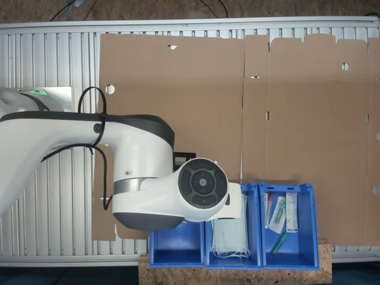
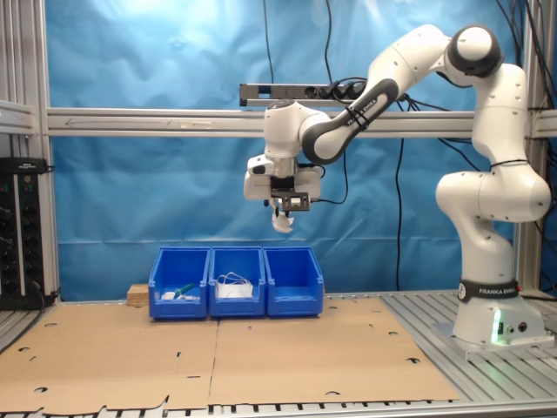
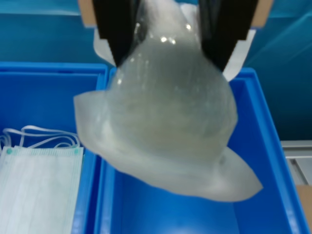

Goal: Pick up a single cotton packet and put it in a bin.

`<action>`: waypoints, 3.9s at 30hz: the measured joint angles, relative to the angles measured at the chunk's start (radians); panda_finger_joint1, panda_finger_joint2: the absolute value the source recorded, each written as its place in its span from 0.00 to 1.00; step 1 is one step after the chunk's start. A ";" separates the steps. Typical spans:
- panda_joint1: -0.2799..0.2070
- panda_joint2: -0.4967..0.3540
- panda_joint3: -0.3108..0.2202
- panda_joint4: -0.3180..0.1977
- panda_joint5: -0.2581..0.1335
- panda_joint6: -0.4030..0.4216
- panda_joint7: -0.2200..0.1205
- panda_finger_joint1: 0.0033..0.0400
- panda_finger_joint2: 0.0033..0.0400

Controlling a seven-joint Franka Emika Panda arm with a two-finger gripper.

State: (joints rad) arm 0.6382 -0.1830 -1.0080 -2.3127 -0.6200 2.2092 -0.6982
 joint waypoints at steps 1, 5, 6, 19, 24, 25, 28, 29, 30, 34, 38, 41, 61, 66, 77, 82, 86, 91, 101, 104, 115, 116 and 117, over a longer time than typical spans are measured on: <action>0.000 -0.009 -0.005 -0.003 -0.011 -0.001 0.000 0.11 0.11; 0.000 -0.034 -0.024 -0.010 -0.047 -0.015 0.000 0.11 0.11; 0.000 -0.039 -0.029 -0.010 -0.053 -0.018 0.000 0.11 0.11; -0.001 -0.060 -0.054 -0.018 -0.123 -0.049 0.000 0.11 0.11; -0.001 -0.061 -0.058 -0.022 -0.140 -0.057 0.000 0.11 0.11; -0.001 -0.061 -0.058 -0.022 -0.142 -0.058 0.000 0.11 0.11; -0.001 -0.061 -0.058 -0.023 -0.149 -0.060 0.000 0.11 0.11; -0.001 -0.061 -0.058 -0.023 -0.151 -0.060 0.000 0.11 0.11; -0.001 -0.062 -0.059 -0.023 -0.153 -0.060 0.000 0.11 0.11; -0.001 -0.062 -0.059 -0.023 -0.160 -0.062 0.000 0.11 0.11; -0.001 -0.062 -0.059 -0.023 -0.163 -0.062 -0.002 0.11 0.11; -0.001 -0.062 -0.059 -0.023 -0.164 -0.062 -0.006 0.11 0.11; -0.001 -0.062 -0.059 -0.023 -0.165 -0.062 -0.045 0.11 0.11; -0.001 -0.062 -0.059 -0.023 -0.165 -0.062 -0.048 0.11 0.11; -0.001 -0.062 -0.059 -0.023 -0.165 -0.062 -0.060 0.30 0.30; -0.001 -0.062 -0.059 -0.023 -0.165 -0.062 -0.062 0.30 0.30; -0.001 -0.062 -0.059 -0.023 -0.165 -0.062 -0.063 0.72 0.72; -0.001 -0.062 -0.059 -0.023 -0.165 -0.062 -0.064 0.91 0.91; -0.001 -0.062 -0.059 -0.023 -0.165 -0.062 -0.064 1.00 1.00; -0.001 -0.062 -0.059 -0.023 -0.165 -0.062 -0.064 1.00 1.00; -0.001 -0.062 -0.059 -0.023 -0.165 -0.062 -0.064 1.00 1.00; -0.001 -0.062 -0.059 -0.023 -0.165 -0.062 -0.064 1.00 1.00; -0.001 -0.062 -0.059 -0.023 -0.165 -0.062 -0.064 1.00 1.00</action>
State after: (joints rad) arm 0.6376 -0.2450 -1.0668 -2.3355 -0.7852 2.1471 -0.7622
